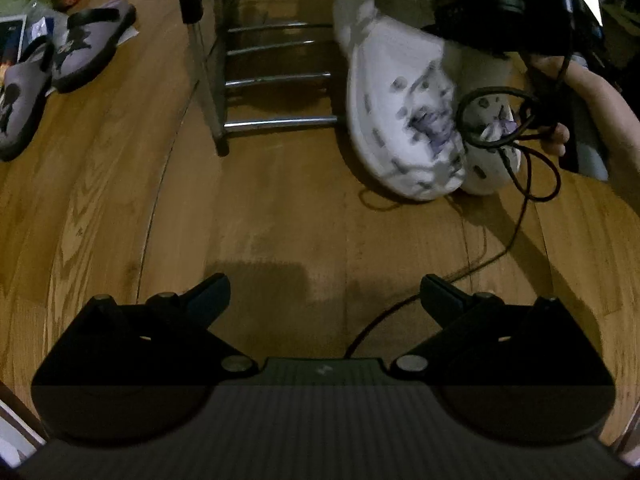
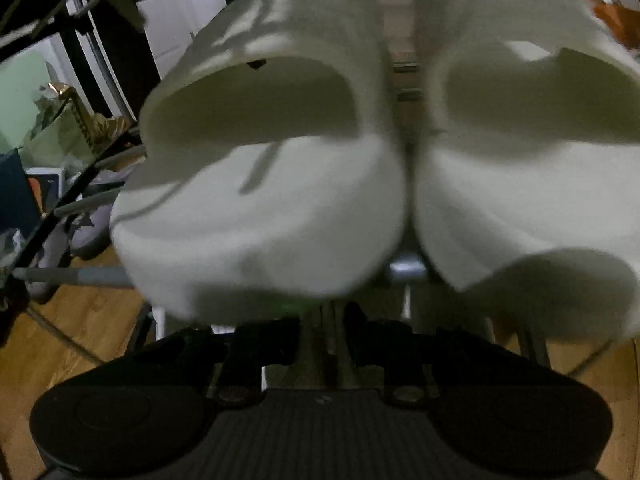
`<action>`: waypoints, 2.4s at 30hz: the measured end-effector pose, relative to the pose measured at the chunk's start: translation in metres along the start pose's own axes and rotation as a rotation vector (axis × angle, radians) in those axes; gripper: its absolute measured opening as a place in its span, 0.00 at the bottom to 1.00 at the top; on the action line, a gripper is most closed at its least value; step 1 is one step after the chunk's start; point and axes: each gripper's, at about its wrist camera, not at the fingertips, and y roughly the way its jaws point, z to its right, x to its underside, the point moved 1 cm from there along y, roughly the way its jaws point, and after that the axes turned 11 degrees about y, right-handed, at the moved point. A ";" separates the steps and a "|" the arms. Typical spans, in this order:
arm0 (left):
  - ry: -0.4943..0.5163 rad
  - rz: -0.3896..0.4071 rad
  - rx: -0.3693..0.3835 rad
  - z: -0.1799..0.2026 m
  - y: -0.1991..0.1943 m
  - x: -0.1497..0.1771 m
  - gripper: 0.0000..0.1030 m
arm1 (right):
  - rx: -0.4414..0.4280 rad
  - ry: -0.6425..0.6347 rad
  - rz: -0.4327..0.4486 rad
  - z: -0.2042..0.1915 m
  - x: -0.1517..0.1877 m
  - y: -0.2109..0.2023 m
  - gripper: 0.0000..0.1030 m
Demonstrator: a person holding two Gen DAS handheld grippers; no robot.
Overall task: Organize scattered shoes
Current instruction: 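Carry the clogs and set them on the rack's bottom shelf with the right tool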
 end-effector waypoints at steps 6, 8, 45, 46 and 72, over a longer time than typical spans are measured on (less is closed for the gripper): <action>0.009 0.012 0.001 0.000 0.005 -0.002 1.00 | -0.050 -0.028 0.095 0.016 0.027 -0.063 0.78; 0.001 0.006 0.005 0.000 0.012 -0.003 1.00 | -0.031 0.021 0.059 0.038 0.042 -0.070 0.78; 0.000 0.096 -0.156 0.025 0.119 -0.012 1.00 | -0.048 0.102 -0.185 0.059 0.144 -0.027 0.30; 0.005 0.107 -0.162 0.025 0.118 -0.016 1.00 | -0.042 0.111 -0.183 0.059 0.141 -0.026 0.30; -0.001 0.256 -0.107 -0.012 -0.137 0.009 1.00 | -0.015 0.046 0.049 -0.059 0.039 -0.248 0.66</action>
